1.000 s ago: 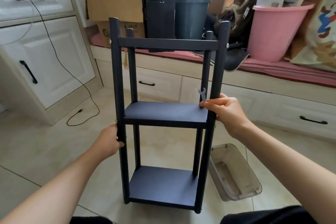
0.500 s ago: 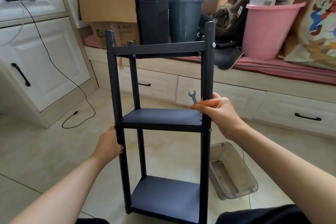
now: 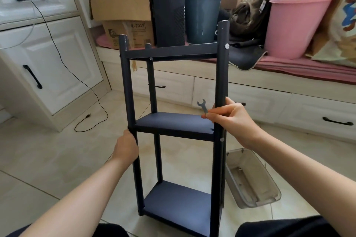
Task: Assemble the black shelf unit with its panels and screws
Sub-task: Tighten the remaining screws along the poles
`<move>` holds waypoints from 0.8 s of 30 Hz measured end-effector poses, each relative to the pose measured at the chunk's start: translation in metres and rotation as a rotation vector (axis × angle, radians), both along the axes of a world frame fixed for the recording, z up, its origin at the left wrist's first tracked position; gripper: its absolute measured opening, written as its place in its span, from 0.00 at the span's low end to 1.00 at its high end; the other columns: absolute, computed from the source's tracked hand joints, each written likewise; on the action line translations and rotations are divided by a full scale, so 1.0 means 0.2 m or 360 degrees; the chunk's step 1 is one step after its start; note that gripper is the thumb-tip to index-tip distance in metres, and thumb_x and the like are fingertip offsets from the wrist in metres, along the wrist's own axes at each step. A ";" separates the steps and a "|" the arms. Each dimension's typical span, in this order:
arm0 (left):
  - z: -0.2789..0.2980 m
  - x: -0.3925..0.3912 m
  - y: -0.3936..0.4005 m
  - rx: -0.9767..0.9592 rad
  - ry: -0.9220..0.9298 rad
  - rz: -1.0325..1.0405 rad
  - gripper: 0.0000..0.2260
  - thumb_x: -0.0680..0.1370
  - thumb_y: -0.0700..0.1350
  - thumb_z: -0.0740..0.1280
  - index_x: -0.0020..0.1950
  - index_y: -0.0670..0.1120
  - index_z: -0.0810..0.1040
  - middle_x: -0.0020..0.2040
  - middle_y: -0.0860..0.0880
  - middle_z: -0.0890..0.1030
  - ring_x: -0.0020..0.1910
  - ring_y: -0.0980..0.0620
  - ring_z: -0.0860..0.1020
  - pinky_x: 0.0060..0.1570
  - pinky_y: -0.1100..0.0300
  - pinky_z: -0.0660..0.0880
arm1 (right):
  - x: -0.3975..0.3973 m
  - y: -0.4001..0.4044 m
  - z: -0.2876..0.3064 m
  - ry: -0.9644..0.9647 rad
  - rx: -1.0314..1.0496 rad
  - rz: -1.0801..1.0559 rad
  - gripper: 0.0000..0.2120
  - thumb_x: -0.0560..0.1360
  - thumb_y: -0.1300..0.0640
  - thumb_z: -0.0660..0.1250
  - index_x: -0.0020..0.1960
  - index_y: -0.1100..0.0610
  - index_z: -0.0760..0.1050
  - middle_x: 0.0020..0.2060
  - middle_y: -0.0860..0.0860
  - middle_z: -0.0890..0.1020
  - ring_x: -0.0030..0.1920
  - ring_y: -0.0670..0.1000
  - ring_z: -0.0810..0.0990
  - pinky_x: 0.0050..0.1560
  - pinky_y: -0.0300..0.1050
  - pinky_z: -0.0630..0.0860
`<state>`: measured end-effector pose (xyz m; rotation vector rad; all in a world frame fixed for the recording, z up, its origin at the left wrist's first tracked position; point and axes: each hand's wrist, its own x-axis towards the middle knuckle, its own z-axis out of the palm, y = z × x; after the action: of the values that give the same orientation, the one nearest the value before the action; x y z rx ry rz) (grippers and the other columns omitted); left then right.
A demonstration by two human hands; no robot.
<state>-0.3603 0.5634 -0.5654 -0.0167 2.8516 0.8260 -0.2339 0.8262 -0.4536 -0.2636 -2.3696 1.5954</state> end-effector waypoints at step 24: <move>0.38 0.50 0.19 0.0376 -0.0291 -0.0555 0.18 0.80 0.46 0.70 0.69 0.49 0.71 0.53 0.51 0.75 0.58 0.45 0.79 0.58 0.47 0.80 | -0.14 -0.44 0.13 -0.0216 -0.0050 0.0371 0.03 0.75 0.52 0.73 0.48 0.48 0.85 0.57 0.48 0.81 0.59 0.41 0.73 0.55 0.30 0.69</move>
<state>-0.2596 0.6012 -0.4900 0.4009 2.4692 1.0139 -0.2617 0.7377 -0.4273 -0.1070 -2.5595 1.7700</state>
